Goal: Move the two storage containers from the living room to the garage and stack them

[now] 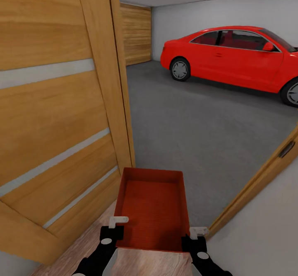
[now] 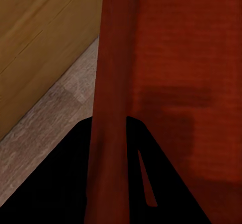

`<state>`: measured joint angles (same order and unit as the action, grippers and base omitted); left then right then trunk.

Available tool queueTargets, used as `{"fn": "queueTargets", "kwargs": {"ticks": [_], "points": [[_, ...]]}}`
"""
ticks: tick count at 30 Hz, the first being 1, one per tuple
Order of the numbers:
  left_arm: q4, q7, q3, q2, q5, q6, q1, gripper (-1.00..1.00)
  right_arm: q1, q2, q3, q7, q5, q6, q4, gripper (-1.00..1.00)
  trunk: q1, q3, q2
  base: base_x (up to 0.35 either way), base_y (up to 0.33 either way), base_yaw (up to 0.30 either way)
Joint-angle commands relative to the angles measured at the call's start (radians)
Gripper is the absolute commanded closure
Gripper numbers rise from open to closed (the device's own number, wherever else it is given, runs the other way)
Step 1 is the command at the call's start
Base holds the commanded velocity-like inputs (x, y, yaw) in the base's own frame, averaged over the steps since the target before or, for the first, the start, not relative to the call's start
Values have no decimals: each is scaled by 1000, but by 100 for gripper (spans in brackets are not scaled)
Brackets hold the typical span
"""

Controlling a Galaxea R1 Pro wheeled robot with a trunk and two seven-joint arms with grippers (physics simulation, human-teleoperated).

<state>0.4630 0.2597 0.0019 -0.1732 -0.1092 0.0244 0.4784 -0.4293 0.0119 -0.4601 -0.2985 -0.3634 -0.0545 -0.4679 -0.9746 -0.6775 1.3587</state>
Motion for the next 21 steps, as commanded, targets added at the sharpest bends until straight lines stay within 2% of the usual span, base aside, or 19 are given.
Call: {"fn": "queueTargets", "kwargs": {"ticks": [1,9,21], "points": [[-3,-4,7,0,5,3,2,100,0,-17,-12,-10,6,-7,100,100,-1,-1,0,334,0,0],[-3,-3,7,0,5,5,2,100,0,-18,-12,-10,3,-7,100,100,-1,-1,0,309,0,0],[-3,-3,7,0,5,5,2,100,0,-16,-12,-14,-3,-7,98,100,-1,-1,0,23,0,-2]]}}
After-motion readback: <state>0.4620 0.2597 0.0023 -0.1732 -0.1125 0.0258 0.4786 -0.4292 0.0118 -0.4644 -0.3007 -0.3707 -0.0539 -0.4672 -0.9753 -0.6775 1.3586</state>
